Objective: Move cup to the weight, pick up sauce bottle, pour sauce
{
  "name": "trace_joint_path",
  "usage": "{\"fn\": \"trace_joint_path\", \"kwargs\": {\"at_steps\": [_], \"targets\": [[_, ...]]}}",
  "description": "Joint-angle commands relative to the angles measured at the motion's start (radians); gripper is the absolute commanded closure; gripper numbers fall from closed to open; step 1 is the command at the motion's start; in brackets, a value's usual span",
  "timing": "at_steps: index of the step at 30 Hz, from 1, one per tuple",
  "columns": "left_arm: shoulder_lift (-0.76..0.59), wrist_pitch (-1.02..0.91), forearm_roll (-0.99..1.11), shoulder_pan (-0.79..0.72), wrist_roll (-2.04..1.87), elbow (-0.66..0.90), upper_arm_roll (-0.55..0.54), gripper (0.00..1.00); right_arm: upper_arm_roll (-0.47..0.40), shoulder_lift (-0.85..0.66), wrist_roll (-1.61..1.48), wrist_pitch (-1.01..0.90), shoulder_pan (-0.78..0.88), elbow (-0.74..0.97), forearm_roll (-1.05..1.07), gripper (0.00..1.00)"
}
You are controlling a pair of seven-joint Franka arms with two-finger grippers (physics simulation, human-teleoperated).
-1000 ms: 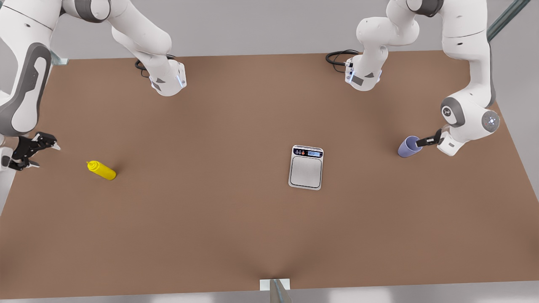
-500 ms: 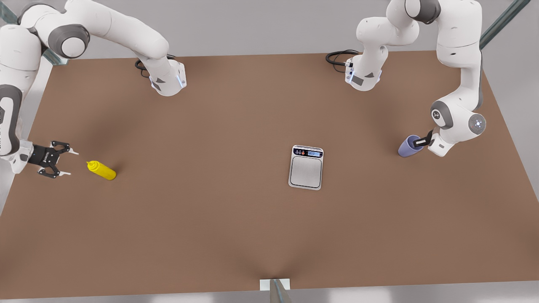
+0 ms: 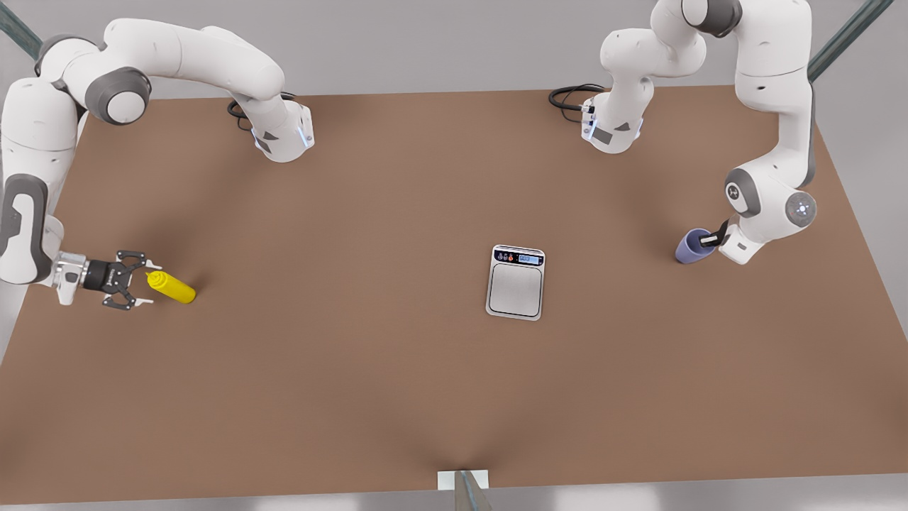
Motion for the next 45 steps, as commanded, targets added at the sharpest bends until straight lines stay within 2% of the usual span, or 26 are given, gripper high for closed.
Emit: {"fn": "trace_joint_path", "kwargs": {"at_steps": [1, 2, 5, 13, 22, 27, 28, 32, 33, 34, 39, 45], "targets": [[-0.001, -0.003, -0.103, 0.001, 0.008, 0.0, -0.001, 0.78, 0.0, 0.0, 0.0, -0.002, -0.004, 0.0, 0.0, 0.0], [-0.001, 0.0, -0.103, 0.001, 0.008, 0.002, -0.03, 0.74, 0.0, 0.011, -0.002, -0.013, -0.014, 0.0, 0.005, 0.0], [-0.016, 0.0, -0.109, 0.001, 0.008, 0.002, -0.038, 0.77, 0.0, 0.044, 0.001, -0.042, -0.053, 0.043, 0.034, 0.0], [-0.046, 0.001, -0.178, -0.001, 0.008, 0.006, -0.073, 0.77, 0.029, 0.084, 0.001, -0.063, -0.047, 0.054, 0.064, 0.0], [-0.038, 0.01, -0.338, -0.007, -0.028, 0.064, -0.243, 0.77, 0.078, 0.113, 0.0, -0.092, -0.044, 0.051, 0.061, 0.0], [-0.026, 0.012, -0.338, -0.016, -0.248, 0.118, -0.401, 0.77, 0.087, 0.113, 0.003, -0.094, -0.036, 0.049, 0.063, 0.0], [-0.026, 0.01, -0.338, -0.019, -0.29, 0.127, -0.427, 0.77, 0.087, 0.113, 0.004, -0.094, -0.034, 0.049, 0.063, 0.17], [0.003, 0.01, -0.327, -0.071, -0.454, 0.186, -0.475, 0.77, 0.087, 0.113, 0.004, -0.094, -0.025, 0.049, 0.064, 0.19], [0.026, 0.01, -0.326, -0.102, -0.497, 0.213, -0.481, 0.77, 0.087, 0.113, 0.004, -0.094, -0.024, 0.049, 0.064, 0.29], [0.046, 0.009, -0.326, -0.14, -0.548, 0.236, -0.479, 0.77, 0.087, 0.113, 0.004, -0.092, -0.024, 0.049, 0.064, 0.35], [0.103, 0.007, -0.324, -0.242, -0.703, 0.318, -0.478, 0.77, 0.087, 0.113, 0.006, -0.092, -0.025, 0.049, 0.064, 0.43], [0.138, 0.052, -0.272, -0.335, -0.92, 0.362, -0.493, 0.77, 0.087, 0.112, 0.015, -0.097, -0.028, 0.051, 0.066, 0.46]]}}
